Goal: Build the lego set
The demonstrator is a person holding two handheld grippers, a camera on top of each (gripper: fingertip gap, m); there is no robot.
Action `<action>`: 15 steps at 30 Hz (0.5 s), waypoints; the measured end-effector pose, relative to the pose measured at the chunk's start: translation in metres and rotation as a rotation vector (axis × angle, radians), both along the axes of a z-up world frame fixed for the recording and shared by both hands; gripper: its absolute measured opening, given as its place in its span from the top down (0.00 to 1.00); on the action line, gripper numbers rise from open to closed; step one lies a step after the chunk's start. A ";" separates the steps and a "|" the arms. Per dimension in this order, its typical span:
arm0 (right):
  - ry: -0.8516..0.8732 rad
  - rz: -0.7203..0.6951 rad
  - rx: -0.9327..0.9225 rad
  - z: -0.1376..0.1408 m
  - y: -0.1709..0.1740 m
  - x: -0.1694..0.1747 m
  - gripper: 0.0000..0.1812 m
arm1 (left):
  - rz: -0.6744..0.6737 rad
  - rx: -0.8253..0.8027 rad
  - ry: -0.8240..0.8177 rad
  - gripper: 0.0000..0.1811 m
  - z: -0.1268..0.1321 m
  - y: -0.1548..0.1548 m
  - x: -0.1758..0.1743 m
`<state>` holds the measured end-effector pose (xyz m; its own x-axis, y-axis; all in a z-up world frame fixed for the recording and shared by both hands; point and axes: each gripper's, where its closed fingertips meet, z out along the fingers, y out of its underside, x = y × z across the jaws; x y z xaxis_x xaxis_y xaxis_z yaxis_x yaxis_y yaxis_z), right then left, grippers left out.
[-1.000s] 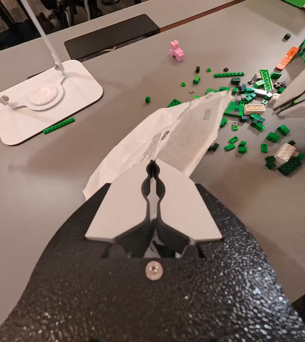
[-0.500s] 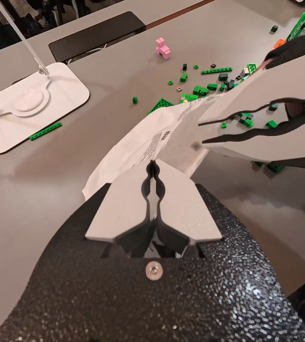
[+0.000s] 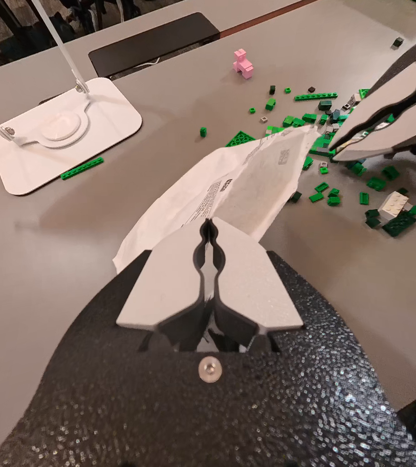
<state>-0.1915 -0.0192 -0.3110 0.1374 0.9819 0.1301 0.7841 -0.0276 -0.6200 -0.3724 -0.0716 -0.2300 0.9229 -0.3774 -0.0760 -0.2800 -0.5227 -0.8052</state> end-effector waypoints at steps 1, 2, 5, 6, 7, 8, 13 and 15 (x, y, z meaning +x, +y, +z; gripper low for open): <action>-0.026 0.009 0.003 -0.004 -0.001 0.001 0.95 | -0.001 -0.001 0.001 1.00 0.000 0.000 0.000; -0.044 0.009 0.003 -0.006 -0.002 0.002 0.95 | -0.001 0.000 0.002 1.00 0.000 0.000 0.000; -0.081 -0.012 -0.018 -0.010 -0.002 0.008 0.96 | -0.002 0.002 -0.001 1.00 0.001 0.000 0.000; -0.086 -0.017 -0.016 -0.011 0.000 0.009 0.95 | -0.003 0.002 -0.001 1.00 0.000 0.000 0.000; -0.089 -0.018 -0.012 -0.012 0.001 0.010 0.95 | -0.004 0.001 -0.001 1.00 0.000 0.000 0.000; -0.088 -0.014 -0.017 -0.014 0.001 0.009 0.94 | -0.005 0.000 -0.001 1.00 0.000 0.000 0.001; -0.013 -0.011 -0.064 -0.015 0.002 0.001 0.93 | -0.007 -0.004 0.001 1.00 -0.001 0.000 0.001; 0.019 -0.017 -0.085 -0.014 0.003 0.000 0.94 | -0.009 -0.004 0.001 1.00 -0.001 0.000 0.002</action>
